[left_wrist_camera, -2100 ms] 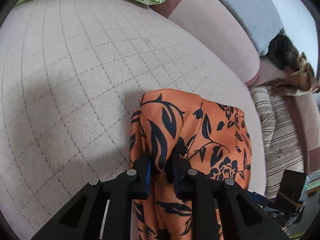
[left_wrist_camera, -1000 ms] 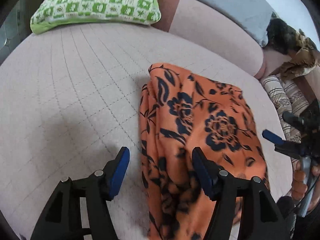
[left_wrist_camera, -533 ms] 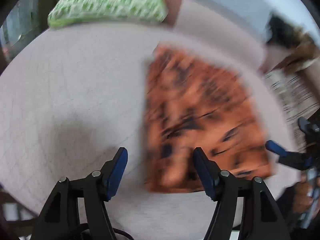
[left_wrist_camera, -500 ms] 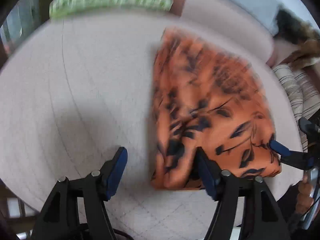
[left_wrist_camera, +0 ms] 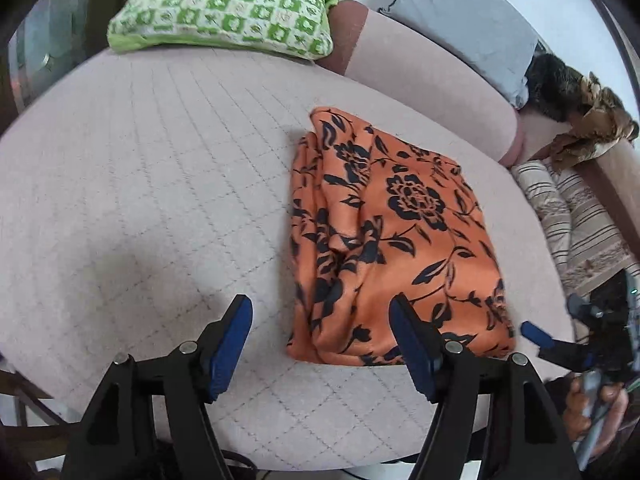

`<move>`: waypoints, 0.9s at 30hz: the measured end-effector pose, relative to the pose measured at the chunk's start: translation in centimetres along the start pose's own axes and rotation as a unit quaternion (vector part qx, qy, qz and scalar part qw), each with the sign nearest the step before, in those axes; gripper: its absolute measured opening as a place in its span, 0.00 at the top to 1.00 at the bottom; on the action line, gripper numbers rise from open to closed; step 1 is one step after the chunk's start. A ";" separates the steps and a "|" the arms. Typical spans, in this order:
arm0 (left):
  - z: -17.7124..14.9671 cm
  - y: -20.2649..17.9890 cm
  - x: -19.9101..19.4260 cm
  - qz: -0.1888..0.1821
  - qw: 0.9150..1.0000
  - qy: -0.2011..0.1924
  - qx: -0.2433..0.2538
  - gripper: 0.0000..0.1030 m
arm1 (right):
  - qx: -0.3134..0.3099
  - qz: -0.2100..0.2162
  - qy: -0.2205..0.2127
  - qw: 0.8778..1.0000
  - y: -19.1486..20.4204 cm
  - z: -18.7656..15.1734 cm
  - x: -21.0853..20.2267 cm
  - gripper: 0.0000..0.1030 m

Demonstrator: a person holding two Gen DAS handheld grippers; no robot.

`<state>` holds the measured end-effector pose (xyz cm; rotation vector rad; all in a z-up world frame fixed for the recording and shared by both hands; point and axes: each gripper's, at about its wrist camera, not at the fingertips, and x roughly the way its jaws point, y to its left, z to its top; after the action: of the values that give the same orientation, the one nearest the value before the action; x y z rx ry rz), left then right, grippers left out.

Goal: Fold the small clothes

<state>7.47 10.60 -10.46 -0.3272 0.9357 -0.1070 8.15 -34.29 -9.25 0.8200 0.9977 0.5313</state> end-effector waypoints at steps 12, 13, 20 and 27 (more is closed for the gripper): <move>6.5 1.7 5.3 -0.069 0.997 0.014 -0.018 0.29 | 0.027 -0.023 0.016 0.999 -2.4 7.7 5.3 0.10; 6.8 1.7 5.9 -0.069 0.997 0.016 -0.017 0.29 | 0.025 -0.023 0.021 0.999 -2.4 8.1 6.0 0.10; 6.3 1.8 8.9 -0.041 0.997 0.057 0.008 0.44 | -0.007 -0.078 0.058 0.995 -1.8 8.4 9.1 0.49; 6.4 0.9 7.1 -0.057 0.997 0.048 0.012 0.72 | -0.089 -0.099 0.050 0.990 2.2 8.8 7.9 0.65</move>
<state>16.83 11.29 -12.74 -0.3546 1.0091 -0.2399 19.51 -30.35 -9.03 0.5326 1.0932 0.4853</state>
